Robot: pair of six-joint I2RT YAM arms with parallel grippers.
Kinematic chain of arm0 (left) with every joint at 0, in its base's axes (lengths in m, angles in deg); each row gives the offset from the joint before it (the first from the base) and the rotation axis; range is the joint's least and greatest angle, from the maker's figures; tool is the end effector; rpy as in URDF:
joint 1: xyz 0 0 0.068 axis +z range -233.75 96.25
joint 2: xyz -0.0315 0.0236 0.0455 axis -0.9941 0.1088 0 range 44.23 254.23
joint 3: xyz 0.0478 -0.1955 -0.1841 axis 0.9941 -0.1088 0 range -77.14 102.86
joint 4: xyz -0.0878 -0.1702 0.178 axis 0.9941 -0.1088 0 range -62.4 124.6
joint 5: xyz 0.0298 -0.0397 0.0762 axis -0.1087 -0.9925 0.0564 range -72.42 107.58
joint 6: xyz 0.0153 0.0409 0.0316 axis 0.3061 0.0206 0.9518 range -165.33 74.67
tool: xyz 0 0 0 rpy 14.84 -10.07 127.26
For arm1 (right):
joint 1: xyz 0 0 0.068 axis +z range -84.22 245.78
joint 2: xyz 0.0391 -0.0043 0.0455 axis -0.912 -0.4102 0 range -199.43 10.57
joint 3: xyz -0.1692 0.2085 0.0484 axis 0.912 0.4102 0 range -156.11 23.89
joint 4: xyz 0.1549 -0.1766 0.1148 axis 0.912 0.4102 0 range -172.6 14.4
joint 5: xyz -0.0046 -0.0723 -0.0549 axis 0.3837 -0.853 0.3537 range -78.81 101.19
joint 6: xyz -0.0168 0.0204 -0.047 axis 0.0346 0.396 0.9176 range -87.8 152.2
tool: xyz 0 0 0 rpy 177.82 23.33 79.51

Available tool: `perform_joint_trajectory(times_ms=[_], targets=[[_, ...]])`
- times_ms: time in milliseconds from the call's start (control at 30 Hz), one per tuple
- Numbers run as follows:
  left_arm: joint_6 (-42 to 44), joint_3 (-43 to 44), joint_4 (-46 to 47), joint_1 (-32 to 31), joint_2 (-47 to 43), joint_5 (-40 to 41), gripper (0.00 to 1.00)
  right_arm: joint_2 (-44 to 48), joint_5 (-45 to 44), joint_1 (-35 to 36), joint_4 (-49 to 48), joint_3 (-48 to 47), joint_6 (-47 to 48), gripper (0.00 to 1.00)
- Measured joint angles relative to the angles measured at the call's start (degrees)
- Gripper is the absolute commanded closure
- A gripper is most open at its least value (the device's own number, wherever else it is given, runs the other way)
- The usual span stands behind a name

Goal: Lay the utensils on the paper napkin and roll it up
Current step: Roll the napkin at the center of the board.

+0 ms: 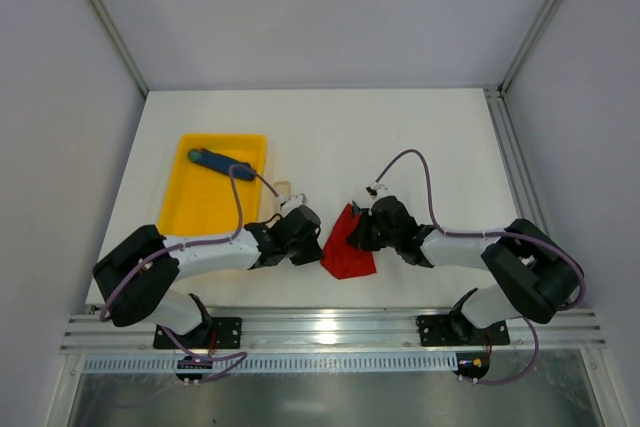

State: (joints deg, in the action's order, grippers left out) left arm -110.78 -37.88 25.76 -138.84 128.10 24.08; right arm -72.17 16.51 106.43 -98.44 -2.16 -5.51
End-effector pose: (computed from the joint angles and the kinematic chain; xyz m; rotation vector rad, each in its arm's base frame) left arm 0.1598 -0.2221 0.1586 -0.2888 2.6319 -0.6845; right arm 0.1906 0.1680 0.1320 -0.1132 2.4150 0.7853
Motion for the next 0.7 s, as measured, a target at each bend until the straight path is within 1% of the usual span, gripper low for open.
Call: perform_joint_trajectory(times_ms=[267, 700], targets=[[1.68, 1.88, -1.99, -0.42, -1.7, 0.98, 1.0, 0.33, 0.0, 0.0, 0.42, 0.02, -0.11, 0.96], [4.7, 6.1, -1.07, -1.38, -0.46, 0.17, 1.0, 0.85, -0.02, 0.0, 1.29, 0.02, -0.2, 0.96]])
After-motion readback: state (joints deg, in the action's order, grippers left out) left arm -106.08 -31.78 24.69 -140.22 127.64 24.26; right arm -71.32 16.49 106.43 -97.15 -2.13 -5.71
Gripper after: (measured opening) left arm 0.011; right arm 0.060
